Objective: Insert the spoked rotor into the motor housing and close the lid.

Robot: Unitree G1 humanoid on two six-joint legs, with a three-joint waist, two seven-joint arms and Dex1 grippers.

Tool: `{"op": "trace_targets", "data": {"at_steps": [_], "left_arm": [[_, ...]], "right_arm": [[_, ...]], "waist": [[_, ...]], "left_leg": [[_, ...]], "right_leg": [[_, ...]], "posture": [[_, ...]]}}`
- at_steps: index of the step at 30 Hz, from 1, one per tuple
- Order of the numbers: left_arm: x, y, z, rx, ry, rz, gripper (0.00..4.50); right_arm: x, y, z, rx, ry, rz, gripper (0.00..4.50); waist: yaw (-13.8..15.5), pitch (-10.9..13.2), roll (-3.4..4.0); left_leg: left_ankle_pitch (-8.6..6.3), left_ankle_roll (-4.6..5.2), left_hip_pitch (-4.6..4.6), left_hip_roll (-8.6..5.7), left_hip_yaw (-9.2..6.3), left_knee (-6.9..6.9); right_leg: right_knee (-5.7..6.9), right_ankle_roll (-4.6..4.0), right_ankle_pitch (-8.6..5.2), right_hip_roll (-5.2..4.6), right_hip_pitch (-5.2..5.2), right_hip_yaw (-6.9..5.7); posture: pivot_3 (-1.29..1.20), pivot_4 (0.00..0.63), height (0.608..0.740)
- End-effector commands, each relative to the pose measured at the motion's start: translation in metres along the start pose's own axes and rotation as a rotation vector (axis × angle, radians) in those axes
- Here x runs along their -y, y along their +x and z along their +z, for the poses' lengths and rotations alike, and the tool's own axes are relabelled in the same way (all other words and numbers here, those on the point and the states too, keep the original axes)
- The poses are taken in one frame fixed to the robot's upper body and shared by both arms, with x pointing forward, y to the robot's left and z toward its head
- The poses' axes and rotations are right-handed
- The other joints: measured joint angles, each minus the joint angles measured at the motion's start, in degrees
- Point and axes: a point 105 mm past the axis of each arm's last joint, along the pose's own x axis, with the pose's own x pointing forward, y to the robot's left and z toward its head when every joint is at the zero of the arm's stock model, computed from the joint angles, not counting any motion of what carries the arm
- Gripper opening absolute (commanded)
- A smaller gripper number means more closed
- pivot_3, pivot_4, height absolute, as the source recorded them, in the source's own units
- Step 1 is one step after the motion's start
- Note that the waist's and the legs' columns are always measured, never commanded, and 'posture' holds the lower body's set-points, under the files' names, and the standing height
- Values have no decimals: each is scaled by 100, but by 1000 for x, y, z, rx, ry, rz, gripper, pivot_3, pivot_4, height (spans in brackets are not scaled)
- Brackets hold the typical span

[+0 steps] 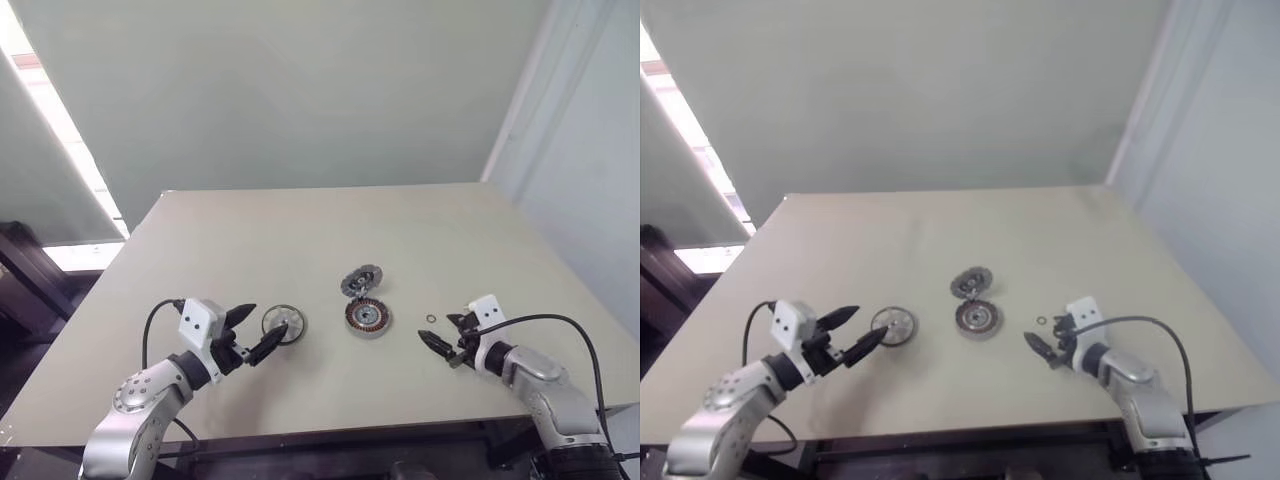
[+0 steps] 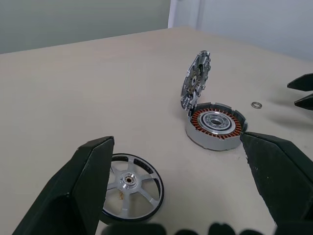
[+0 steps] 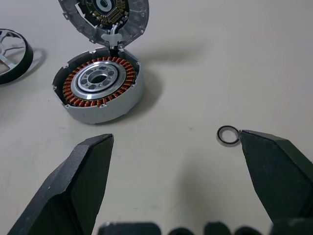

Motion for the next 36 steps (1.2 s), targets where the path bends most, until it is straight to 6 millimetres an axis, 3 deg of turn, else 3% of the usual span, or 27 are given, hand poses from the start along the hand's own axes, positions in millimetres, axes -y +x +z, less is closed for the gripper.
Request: {"op": "trace_targets", "data": {"at_steps": [1,8,23,36], "left_arm": [[2,2,9,33,37,-13,4492],[4,2,7,33,30,-12,4492],[14,11,14,70,21,-43,4492],[18,19,17,79,30,-70,4492]], "right_arm": [[2,0,13,37,-31,0,4484],[1,0,14,55,-18,-14,4484],[19,3,34,195,85,-269,4484],[30,16,30,127,40,-384,4484]], "waist": [[0,0,0],[0,0,0],[33,0,0],[28,0,1]], "left_leg": [[0,0,0,0,0,0],[0,0,0,0,0,0],[0,0,-1,0,0,0],[0,0,-1,0,0,-3]], "right_leg": [[0,1,1,0,0,0],[0,-1,0,0,0,0],[1,2,1,0,-2,1],[1,2,2,1,-3,2]], "posture": [[0,0,740],[0,0,740],[0,0,740],[0,0,740]]}}
